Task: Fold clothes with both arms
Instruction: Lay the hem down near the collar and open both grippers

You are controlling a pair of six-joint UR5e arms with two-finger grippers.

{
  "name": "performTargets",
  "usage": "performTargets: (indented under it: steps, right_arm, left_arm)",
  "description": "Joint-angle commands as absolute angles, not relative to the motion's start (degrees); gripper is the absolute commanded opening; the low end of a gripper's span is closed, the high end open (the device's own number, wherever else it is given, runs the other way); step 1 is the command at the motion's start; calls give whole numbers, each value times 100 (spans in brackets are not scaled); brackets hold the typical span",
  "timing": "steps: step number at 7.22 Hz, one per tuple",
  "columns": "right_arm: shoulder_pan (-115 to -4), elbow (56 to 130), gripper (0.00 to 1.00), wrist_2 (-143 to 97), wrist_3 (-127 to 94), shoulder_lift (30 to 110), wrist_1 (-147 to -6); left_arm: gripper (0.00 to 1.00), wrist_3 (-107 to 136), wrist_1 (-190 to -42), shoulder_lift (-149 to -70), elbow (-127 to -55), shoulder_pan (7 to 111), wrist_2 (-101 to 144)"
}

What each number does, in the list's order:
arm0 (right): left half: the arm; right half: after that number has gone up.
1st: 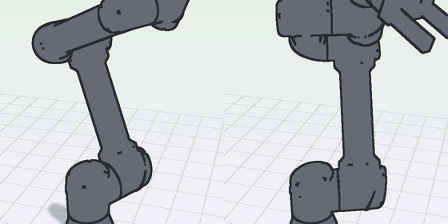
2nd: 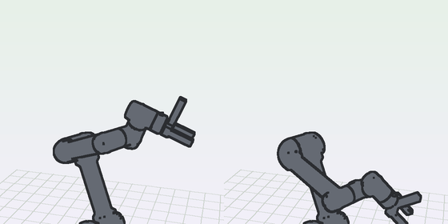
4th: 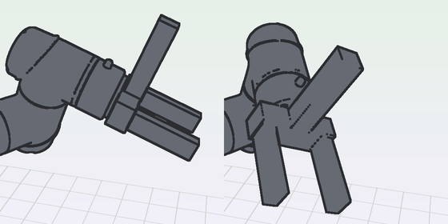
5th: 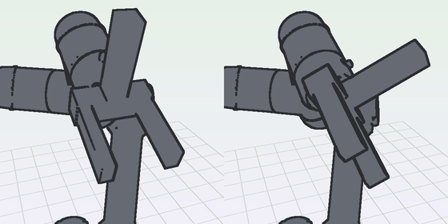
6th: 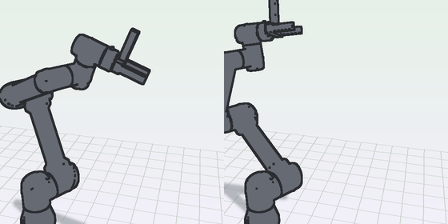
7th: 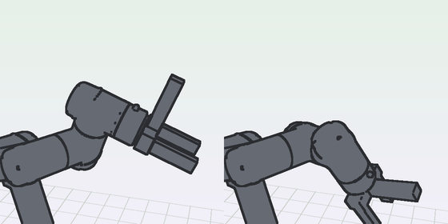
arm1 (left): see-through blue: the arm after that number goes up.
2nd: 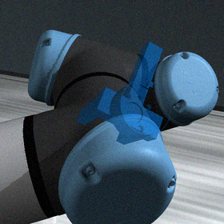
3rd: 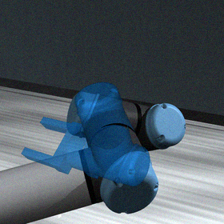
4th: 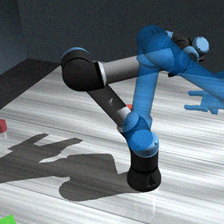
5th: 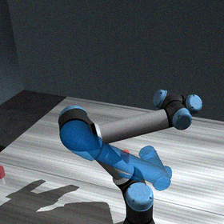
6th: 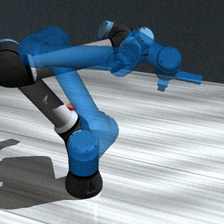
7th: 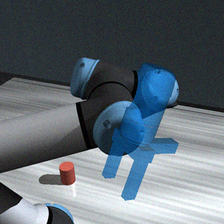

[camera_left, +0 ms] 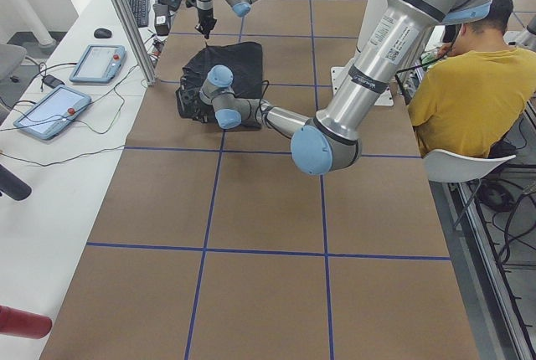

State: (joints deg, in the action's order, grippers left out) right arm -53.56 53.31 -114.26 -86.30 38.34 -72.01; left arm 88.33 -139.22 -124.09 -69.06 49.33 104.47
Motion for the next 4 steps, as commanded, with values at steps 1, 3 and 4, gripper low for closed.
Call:
performTargets:
  steps: [1, 3, 4]
  right_arm:
    - [-5309, 5256, 48, -11355, -8640, 3797, -7058]
    - [-5160, 5788, 57, -11356, -9224, 3945, -7049]
    - [-4950, 6793, 61, -11312, -9629, 4660, -7040]
  left_arm:
    - [54, 8833, -13939, -12437, -6855, 4939, 10433]
    - [54, 8833, -14054, -12437, -6847, 4992, 10433]
    - [54, 8833, -14080, -12437, -6847, 4992, 10441]
